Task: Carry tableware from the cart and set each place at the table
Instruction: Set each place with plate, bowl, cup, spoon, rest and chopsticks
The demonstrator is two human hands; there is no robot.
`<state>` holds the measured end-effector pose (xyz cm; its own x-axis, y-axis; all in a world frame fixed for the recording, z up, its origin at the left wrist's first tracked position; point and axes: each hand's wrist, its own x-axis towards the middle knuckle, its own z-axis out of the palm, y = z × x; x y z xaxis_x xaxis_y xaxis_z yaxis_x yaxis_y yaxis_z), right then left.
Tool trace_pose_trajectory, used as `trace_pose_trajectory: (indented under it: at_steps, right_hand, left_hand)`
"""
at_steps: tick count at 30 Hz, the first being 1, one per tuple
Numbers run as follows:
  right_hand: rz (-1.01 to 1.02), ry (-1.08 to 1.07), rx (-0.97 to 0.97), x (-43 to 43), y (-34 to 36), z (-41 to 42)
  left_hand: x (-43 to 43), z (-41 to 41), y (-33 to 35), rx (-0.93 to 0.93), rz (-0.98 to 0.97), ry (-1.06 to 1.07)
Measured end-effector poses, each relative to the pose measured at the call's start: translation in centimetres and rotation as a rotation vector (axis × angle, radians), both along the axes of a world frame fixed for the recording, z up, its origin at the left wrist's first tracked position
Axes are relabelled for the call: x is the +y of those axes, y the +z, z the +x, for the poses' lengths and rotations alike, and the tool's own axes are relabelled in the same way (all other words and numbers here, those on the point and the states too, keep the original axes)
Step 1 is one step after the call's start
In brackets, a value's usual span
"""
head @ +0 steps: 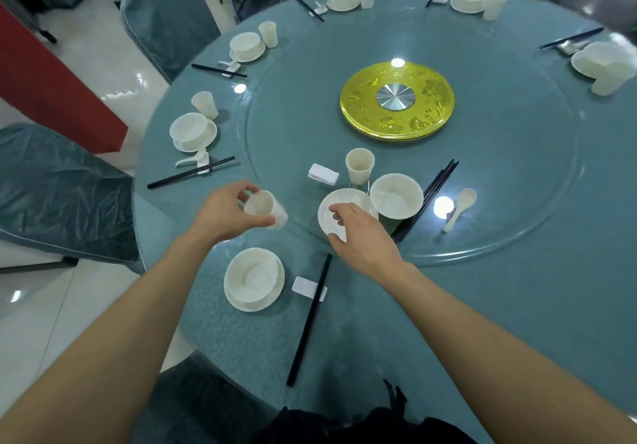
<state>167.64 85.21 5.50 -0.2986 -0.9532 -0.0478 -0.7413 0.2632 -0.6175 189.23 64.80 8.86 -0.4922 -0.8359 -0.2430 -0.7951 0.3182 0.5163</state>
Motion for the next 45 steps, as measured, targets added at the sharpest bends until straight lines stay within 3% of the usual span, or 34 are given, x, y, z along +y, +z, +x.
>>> trace_pose_trajectory:
  at_steps: [8,18,26,33,40,45]
  right_hand:
    - [0.036,-0.008,-0.024,-1.8,-1.5,-0.5]
    - [0.11,-0.002,-0.047,-3.0,-3.3,-0.7]
    - [0.094,-0.018,-0.043,-2.9,-3.3,-1.4]
    - [0.042,-0.054,-0.063,-1.8,-2.7,-2.6]
    - [0.04,-0.16,-0.102,0.5,-2.7,-5.4]
    - [0.029,-0.4,-0.177,3.1,-4.1,-8.8]
  left_hand:
    - [-3.3,4.4,-4.7,-0.265,-0.023,0.18]
    - [-3.5,4.9,-8.8,-0.358,0.078,0.158]
    - [-3.4,4.1,-8.0,-0.417,0.108,0.116]
    - [-2.6,0.2,-4.4,-0.333,-0.024,0.025]
    - [-0.5,-9.5,-2.3,-0.189,-0.089,-0.176]
    - [2.4,-16.6,-1.2,-0.08,-0.127,-0.319]
